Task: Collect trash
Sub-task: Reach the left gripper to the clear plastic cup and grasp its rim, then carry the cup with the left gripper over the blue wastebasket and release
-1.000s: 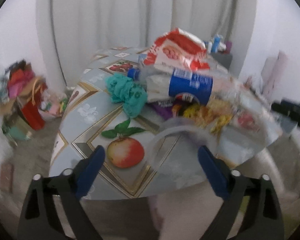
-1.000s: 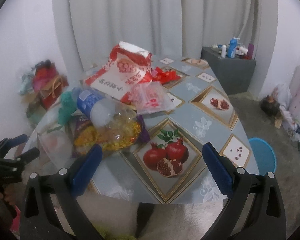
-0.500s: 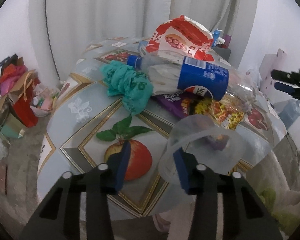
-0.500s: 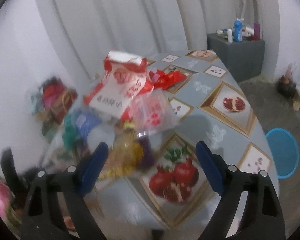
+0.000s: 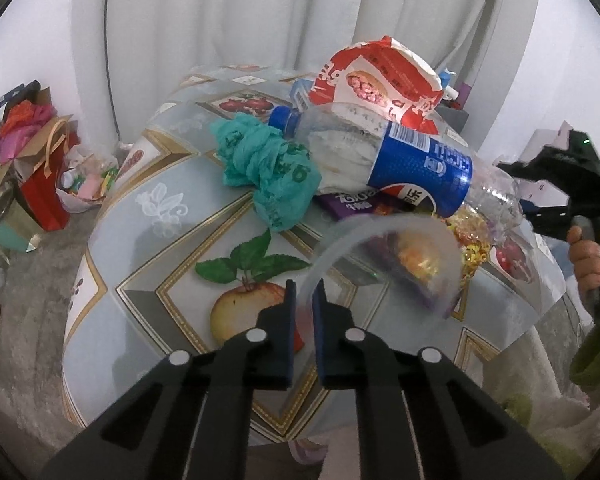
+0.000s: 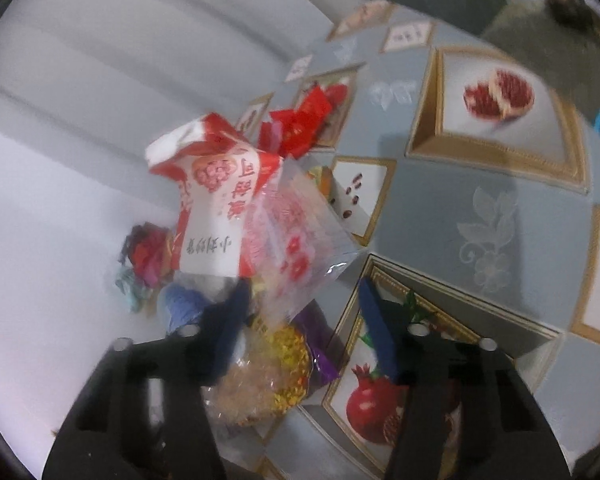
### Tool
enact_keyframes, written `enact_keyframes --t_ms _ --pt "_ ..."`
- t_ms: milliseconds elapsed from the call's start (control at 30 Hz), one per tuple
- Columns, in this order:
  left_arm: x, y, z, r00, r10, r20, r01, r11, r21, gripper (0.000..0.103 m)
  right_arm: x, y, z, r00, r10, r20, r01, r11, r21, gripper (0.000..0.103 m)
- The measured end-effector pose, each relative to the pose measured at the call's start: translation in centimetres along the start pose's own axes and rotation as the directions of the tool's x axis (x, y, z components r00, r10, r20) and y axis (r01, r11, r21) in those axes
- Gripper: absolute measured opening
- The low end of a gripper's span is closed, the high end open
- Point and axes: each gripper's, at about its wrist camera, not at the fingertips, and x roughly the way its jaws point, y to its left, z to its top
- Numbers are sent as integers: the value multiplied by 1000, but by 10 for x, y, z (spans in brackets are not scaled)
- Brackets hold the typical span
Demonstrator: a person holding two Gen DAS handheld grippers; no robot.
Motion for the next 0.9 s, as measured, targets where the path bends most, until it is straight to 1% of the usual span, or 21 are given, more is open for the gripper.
enact_keyframes --t_ms 33,67,100,133,200,433,700,800,900 --pt "-2 -1 1 1000 0 9 0 1000 3 6 3 -4 1 1000 19 -8 -18 1000 24 32" --pt "-3 -1 0 1000 1 11 -1 1000 6 6 5 -7 2 999 31 -14 -31 999 38 26" --pt "-4 -2 0 1000 4 14 -4 1000 10 6 7 -10 2 999 46 -18 -45 997 55 15" --pt "-6 -2 0 1000 7 18 -7 1000 12 6 7 -11 2 998 58 -20 -57 996 68 10" --pt "-8 -4 0 1000 8 22 -8 1000 16 6 3 -12 2 996 87 -8 -86 994 74 5" --pt "-29 -8 1 999 0 54 -1 1000 7 5 -30 -8 5 989 136 58 -137 990 16 1" --pt "-69 -36 15 992 -22 127 17 999 38 5 -67 -20 9 974 181 136 -178 983 -34 1" --pt "-82 -57 28 986 -55 158 44 996 73 5 -88 -32 8 966 188 177 -183 982 -44 1" --pt "-89 -91 50 976 -118 183 92 985 144 5 -111 -49 5 956 183 228 -177 983 -47 1"
